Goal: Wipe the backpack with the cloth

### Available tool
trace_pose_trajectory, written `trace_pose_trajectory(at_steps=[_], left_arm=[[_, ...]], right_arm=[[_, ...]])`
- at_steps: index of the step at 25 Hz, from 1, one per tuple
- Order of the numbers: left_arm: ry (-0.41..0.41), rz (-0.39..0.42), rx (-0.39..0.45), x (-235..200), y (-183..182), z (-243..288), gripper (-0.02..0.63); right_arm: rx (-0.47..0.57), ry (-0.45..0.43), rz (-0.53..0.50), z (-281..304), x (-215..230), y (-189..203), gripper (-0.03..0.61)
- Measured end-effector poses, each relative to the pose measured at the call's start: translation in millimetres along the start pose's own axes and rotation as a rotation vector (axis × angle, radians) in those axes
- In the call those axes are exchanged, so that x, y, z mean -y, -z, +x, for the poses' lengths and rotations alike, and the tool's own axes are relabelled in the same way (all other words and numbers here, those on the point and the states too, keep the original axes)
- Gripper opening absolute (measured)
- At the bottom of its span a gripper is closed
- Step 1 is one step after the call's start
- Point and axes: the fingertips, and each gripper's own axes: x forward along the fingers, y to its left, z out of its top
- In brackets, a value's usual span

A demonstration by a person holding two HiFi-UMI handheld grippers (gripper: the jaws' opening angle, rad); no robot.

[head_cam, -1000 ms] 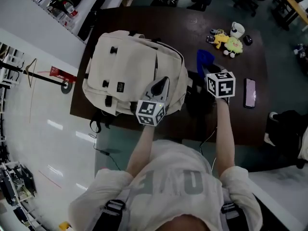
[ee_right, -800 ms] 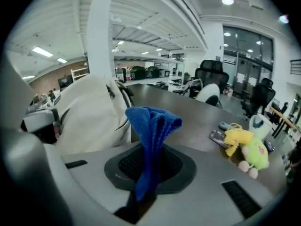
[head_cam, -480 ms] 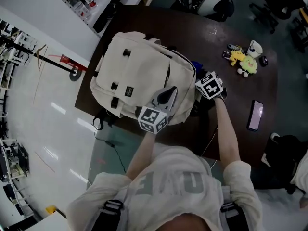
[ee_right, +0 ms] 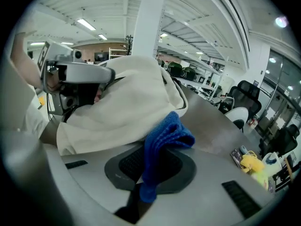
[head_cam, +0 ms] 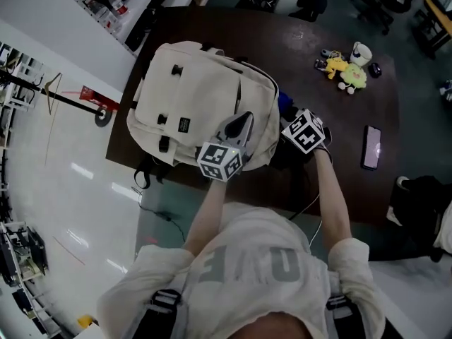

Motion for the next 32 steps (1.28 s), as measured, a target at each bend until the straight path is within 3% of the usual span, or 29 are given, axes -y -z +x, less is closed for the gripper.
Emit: trace_pose_trajectory(at_steps=[7,13,22,32], left_arm=[[0.044,-0.074,0.048,-2,-7,-9,0.003],[0.095,-0.018,0.036,23,-6,-34,0.003],[0.097,-0.004,0.044,25,-5,-84,0.003],[0.104,0.013,0.025,26,-1,-100,0.003]], right_arm=[[-0.008,0.09,0.005,-26,-47,6,0.041],[-0.059,0.147,-0.01,-41,-91,12,0.041],[-0.088,0.234,0.061,-56,-142,20,0.041],[-0.114,0.229,0.055,-46,-184,13,0.041]])
